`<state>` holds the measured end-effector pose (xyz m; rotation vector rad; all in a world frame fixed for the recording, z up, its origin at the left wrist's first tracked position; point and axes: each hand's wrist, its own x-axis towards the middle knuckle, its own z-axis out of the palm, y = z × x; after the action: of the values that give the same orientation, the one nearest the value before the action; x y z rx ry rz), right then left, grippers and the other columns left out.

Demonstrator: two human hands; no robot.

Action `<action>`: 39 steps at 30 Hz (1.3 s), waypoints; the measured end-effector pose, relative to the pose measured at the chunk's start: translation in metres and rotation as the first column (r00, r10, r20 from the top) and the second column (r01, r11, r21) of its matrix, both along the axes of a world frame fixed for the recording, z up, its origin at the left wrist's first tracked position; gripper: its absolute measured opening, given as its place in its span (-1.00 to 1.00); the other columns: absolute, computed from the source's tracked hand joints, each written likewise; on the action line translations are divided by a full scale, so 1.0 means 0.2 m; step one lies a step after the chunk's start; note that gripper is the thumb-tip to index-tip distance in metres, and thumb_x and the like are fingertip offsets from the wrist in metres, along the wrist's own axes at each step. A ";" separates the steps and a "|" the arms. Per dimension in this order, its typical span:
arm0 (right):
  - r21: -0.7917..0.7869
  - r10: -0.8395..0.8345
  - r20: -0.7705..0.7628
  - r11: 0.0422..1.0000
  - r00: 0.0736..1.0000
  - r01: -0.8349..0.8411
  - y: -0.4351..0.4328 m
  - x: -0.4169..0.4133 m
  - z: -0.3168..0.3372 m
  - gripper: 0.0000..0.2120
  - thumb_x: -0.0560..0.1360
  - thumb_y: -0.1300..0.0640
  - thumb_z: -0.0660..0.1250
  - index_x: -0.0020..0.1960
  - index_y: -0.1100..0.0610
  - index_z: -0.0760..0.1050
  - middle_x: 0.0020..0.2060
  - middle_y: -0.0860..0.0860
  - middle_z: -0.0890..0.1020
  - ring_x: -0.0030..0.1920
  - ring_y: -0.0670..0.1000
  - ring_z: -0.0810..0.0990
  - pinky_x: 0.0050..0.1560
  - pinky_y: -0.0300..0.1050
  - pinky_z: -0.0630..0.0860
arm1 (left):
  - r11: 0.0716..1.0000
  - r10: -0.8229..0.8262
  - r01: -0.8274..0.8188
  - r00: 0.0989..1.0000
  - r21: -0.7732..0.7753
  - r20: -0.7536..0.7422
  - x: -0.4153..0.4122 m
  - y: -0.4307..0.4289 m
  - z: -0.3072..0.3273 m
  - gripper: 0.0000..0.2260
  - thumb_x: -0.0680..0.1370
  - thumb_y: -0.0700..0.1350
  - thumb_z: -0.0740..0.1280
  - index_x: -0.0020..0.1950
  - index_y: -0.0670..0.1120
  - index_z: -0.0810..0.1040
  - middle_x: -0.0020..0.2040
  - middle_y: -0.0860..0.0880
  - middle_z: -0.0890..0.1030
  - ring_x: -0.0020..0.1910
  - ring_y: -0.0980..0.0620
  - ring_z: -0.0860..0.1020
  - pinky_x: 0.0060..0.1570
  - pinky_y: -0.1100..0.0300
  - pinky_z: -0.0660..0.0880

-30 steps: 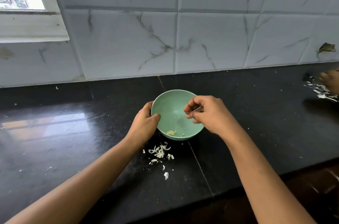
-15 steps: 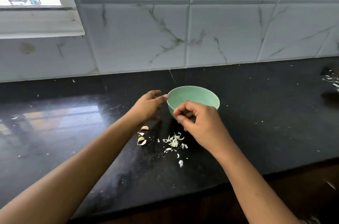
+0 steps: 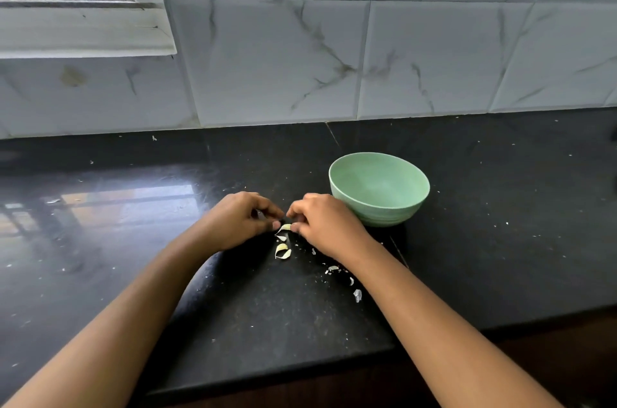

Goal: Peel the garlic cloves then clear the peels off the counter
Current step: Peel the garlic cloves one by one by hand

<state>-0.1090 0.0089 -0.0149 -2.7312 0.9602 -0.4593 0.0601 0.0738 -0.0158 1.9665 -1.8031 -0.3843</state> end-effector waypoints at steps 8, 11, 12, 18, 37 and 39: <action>0.004 -0.010 0.152 1.000 0.988 0.010 -0.01 0.03 -0.06 -0.92 0.49 0.08 0.36 -0.05 0.07 0.56 -0.08 0.01 0.56 -0.05 0.07 0.56 -0.12 -0.07 0.43 | 0.996 0.047 -0.054 0.993 -0.068 -0.106 -0.04 -0.02 -0.02 -0.97 0.41 0.01 0.49 -0.17 0.13 0.69 -0.40 0.19 0.60 -0.42 0.37 0.48 -0.40 0.49 0.32; 0.029 -0.003 0.291 1.000 0.957 -0.005 -0.01 0.01 -0.07 -0.93 0.45 0.14 0.41 -0.10 0.11 0.55 -0.14 0.01 0.59 -0.12 0.03 0.56 -0.11 -0.02 0.48 | 0.991 0.094 -0.111 0.975 -0.077 -0.203 -0.04 -0.02 -0.01 -0.98 0.42 -0.04 0.49 -0.17 0.07 0.70 -0.46 0.16 0.58 -0.53 0.35 0.44 -0.48 0.49 0.29; 0.052 0.000 0.317 0.999 0.948 -0.017 0.00 0.01 -0.07 -0.93 0.43 0.17 0.42 -0.11 0.12 0.56 -0.16 0.01 0.60 -0.15 0.01 0.56 -0.11 -0.05 0.48 | 0.989 0.114 -0.131 0.973 -0.072 -0.200 -0.04 -0.02 -0.01 -0.98 0.42 -0.05 0.49 -0.17 0.05 0.70 -0.44 0.14 0.59 -0.53 0.34 0.44 -0.50 0.48 0.29; 0.113 0.105 0.145 0.986 0.984 -0.122 0.03 -0.01 -0.04 -0.86 0.43 0.10 0.43 -0.01 -0.01 0.64 -0.07 -0.07 0.61 -0.13 -0.08 0.51 -0.16 -0.17 0.35 | 0.983 0.170 -0.181 0.967 -0.042 -0.189 -0.01 -0.02 -0.02 -0.95 0.44 -0.08 0.47 -0.21 0.08 0.68 -0.44 0.01 0.59 -0.60 0.23 0.38 -0.49 0.31 0.36; 0.758 -0.427 0.564 0.608 0.707 -0.237 0.13 -0.20 0.00 -0.85 0.55 0.30 0.25 -0.16 0.14 0.49 -0.32 0.00 0.54 -0.51 -0.18 0.40 -0.58 -0.34 0.29 | 0.944 -0.097 -0.004 0.952 -0.329 -0.291 -0.18 0.07 0.08 -0.82 0.38 0.06 0.47 -0.05 0.10 0.67 -0.25 0.13 0.68 -0.27 0.19 0.63 -0.28 0.45 0.45; 0.831 -0.560 0.547 0.455 0.623 -0.320 0.14 -0.23 0.02 -0.85 0.54 0.31 0.26 -0.18 0.17 0.51 -0.32 0.04 0.57 -0.53 -0.19 0.40 -0.59 -0.36 0.27 | 0.925 -0.177 0.039 0.924 -0.377 -0.338 -0.25 0.08 0.08 -0.76 0.32 0.09 0.48 -0.06 0.05 0.68 -0.25 0.13 0.69 -0.28 0.17 0.64 -0.27 0.40 0.50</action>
<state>-0.1547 0.0377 -0.0100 -1.2056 0.7883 -0.7873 0.0098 0.0906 0.0004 1.4337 -1.6082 -0.3904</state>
